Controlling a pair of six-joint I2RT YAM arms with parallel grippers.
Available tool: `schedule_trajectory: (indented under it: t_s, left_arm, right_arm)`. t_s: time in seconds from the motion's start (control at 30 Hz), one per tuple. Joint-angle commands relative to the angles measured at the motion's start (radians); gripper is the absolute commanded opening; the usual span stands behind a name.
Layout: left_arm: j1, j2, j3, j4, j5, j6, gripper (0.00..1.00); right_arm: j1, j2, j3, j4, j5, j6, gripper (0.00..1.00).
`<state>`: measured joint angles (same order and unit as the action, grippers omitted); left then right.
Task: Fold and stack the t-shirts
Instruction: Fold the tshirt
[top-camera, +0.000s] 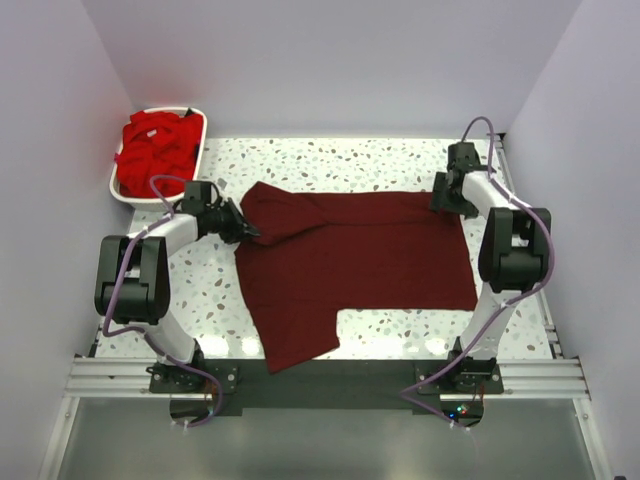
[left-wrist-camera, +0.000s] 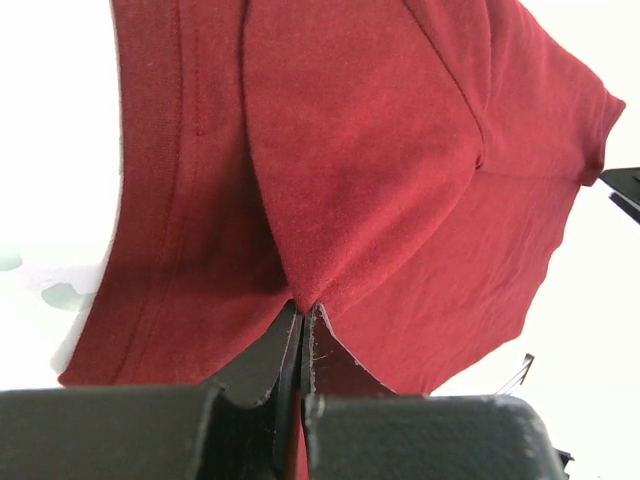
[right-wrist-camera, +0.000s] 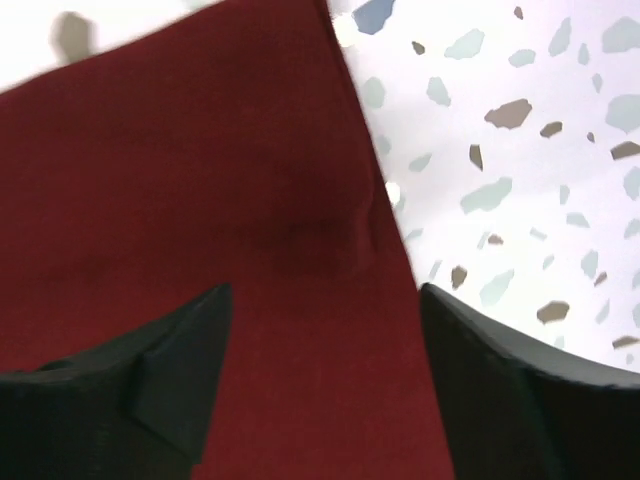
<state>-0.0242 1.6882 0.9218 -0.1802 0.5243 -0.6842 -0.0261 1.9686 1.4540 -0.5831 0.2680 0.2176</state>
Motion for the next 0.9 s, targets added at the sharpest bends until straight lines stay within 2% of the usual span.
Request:
schedule_trajectory:
  t_s: [0.0, 0.13, 0.23, 0.37, 0.5, 0.7, 0.87]
  left_arm:
    - [-0.010, -0.042, 0.066, 0.035, 0.022, 0.014, 0.00]
    - [-0.011, -0.033, 0.124, 0.028, 0.010, 0.009, 0.00]
    - [-0.011, -0.018, 0.175, 0.022, -0.001, 0.009, 0.00]
    - [-0.011, 0.008, 0.248, 0.045, -0.006, -0.017, 0.00]
    - [-0.014, 0.060, 0.325, 0.059, -0.009, -0.038, 0.00]
    - [-0.023, 0.189, 0.452, 0.061, -0.027, -0.043, 0.00]
    - [-0.025, 0.272, 0.517, 0.058, -0.035, -0.038, 0.00]
  right_arm:
    - [0.066, -0.166, -0.015, -0.004, -0.003, 0.005, 0.81]
    - [0.200, -0.235, -0.053, -0.001, -0.001, -0.024, 0.83]
    - [0.300, -0.272, -0.095, 0.035, -0.071, -0.046, 0.82]
    - [0.382, -0.310, -0.178, 0.168, -0.228, -0.043, 0.71]
    - [0.481, -0.318, -0.260, 0.334, -0.366, -0.020, 0.65]
    - [0.627, -0.212, -0.248, 0.528, -0.362, -0.044, 0.62]
    - [0.672, -0.075, -0.186, 0.621, -0.337, -0.044, 0.62]
